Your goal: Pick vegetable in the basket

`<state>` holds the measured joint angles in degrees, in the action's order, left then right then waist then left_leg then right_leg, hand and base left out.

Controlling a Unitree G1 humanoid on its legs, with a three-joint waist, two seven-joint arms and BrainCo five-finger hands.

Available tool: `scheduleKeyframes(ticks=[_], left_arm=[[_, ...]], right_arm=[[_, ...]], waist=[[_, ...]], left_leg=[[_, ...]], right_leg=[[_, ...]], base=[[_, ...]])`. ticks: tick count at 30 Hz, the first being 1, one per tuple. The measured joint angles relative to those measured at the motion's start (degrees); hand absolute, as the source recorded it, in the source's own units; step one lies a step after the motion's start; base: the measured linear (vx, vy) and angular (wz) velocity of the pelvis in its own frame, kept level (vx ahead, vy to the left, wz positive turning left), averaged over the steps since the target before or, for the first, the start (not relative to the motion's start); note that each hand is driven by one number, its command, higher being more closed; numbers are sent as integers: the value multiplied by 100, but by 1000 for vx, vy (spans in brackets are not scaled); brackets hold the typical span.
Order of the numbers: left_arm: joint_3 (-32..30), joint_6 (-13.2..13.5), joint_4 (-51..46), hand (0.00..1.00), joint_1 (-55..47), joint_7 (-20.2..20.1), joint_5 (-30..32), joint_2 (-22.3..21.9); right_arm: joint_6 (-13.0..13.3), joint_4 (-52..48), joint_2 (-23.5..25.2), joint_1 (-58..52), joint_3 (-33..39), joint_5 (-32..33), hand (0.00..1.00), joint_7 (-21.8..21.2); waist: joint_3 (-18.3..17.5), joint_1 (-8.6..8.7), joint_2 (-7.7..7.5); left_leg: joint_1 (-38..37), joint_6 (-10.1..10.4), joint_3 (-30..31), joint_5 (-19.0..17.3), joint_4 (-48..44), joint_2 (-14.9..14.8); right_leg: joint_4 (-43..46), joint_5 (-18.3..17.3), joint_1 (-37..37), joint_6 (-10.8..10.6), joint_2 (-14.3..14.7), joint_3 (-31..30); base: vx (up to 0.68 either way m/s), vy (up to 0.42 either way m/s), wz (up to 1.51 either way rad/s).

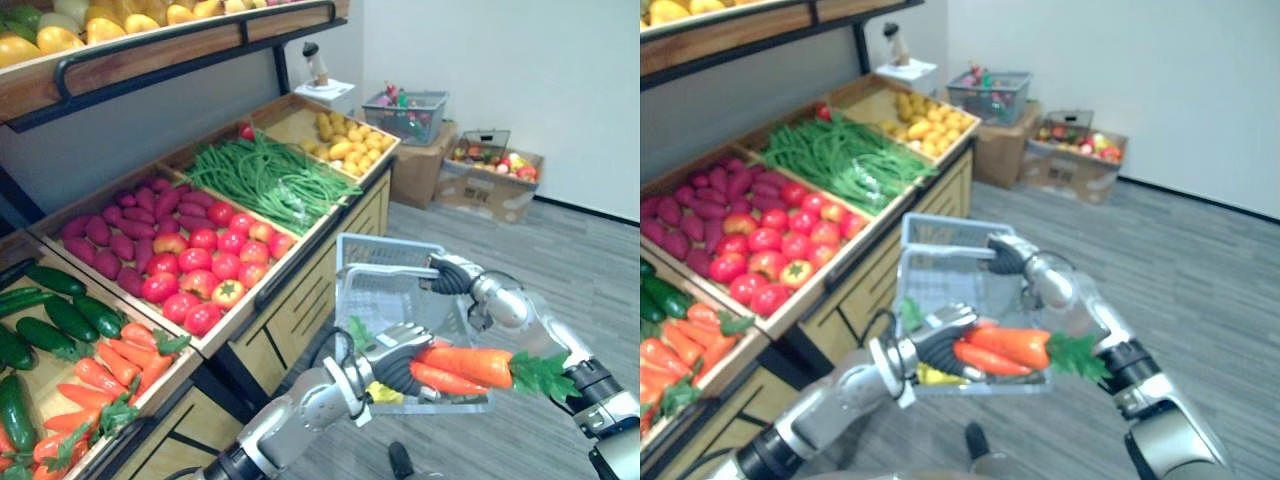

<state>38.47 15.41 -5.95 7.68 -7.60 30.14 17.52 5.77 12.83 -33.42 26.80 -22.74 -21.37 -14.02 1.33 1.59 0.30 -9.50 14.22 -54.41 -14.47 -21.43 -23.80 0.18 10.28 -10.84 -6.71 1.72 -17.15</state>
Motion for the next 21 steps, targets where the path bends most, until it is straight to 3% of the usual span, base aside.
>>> scheduleKeyframes(ticks=[9,15,21], left_arm=[[-444,-494,1402,100,292,240,900,-853],[-954,-759,2380,100,604,364,1250,-1101],[-1590,-1073,3496,100,1025,534,1678,-1176]], right_arm=[[-59,-73,317,119,242,160,100,-139],[-159,-83,321,121,224,219,100,-276],[-205,-61,291,114,89,345,100,-575]], waist=[[42,8,-82],[96,103,-144],[271,225,-203]], left_leg=[[-4,-21,-180,-34,-118,-92],[-116,-34,-325,-23,-16,-49],[-185,-52,-394,58,267,188]], right_leg=[[32,7,-111,4,118,-153],[5,9,-108,2,161,-264],[-85,41,-100,-42,71,-370]], base=[[-1,-2,-9],[8,5,-12],[-4,10,-4]])
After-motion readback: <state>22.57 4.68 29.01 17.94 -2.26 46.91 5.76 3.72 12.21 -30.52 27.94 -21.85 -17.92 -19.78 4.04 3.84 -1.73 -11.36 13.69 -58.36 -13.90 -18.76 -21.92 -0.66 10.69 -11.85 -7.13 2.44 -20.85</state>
